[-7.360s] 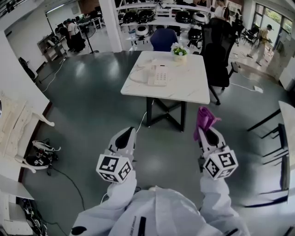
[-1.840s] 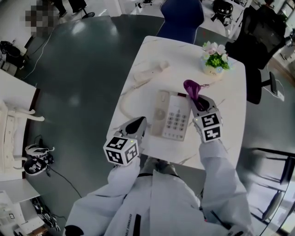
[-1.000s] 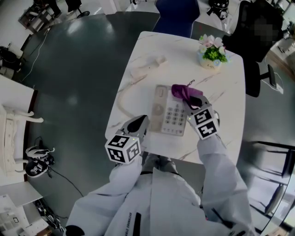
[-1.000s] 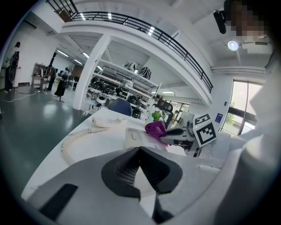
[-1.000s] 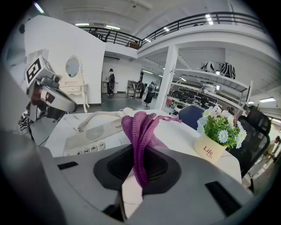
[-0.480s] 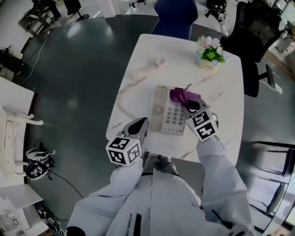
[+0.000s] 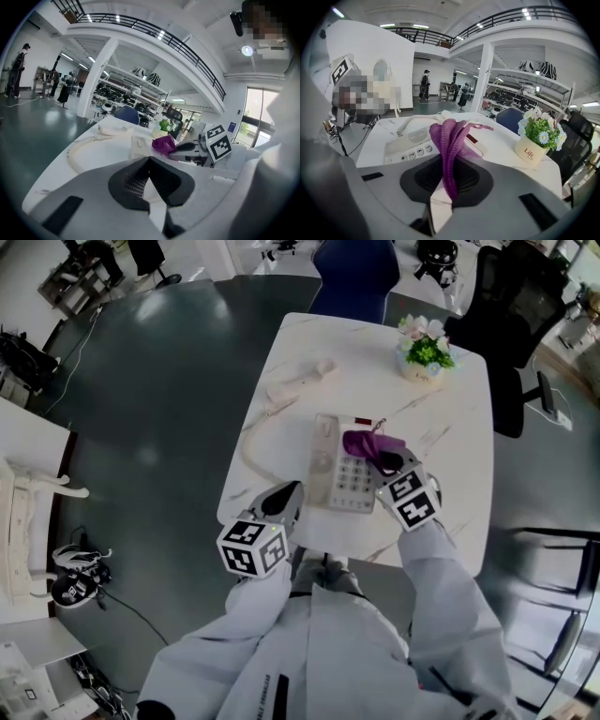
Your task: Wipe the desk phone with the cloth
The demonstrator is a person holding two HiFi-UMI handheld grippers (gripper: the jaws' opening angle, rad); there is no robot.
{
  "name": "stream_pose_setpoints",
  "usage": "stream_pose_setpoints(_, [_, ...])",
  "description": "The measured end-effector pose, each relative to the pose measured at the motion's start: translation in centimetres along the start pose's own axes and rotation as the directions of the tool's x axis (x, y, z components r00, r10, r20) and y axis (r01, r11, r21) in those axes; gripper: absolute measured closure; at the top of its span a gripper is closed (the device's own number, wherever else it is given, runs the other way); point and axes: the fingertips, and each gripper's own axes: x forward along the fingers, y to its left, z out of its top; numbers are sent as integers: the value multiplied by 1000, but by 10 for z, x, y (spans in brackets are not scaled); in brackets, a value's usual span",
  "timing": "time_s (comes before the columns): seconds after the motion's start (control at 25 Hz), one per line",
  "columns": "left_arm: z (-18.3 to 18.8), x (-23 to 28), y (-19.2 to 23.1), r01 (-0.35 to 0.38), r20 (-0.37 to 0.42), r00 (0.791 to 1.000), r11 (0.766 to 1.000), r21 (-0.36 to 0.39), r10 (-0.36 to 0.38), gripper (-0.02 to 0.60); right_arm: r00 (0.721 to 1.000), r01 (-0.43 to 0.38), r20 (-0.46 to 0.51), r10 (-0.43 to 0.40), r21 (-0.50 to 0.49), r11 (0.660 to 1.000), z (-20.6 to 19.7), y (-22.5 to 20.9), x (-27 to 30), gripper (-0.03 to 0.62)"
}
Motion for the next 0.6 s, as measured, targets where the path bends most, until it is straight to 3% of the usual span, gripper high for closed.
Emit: stream_pose_setpoints(0.6, [-2,-9,-8,11,9,1000,1000,6,-11,583,1000,-15,-22,15,0,1000,-8,18,-7,556])
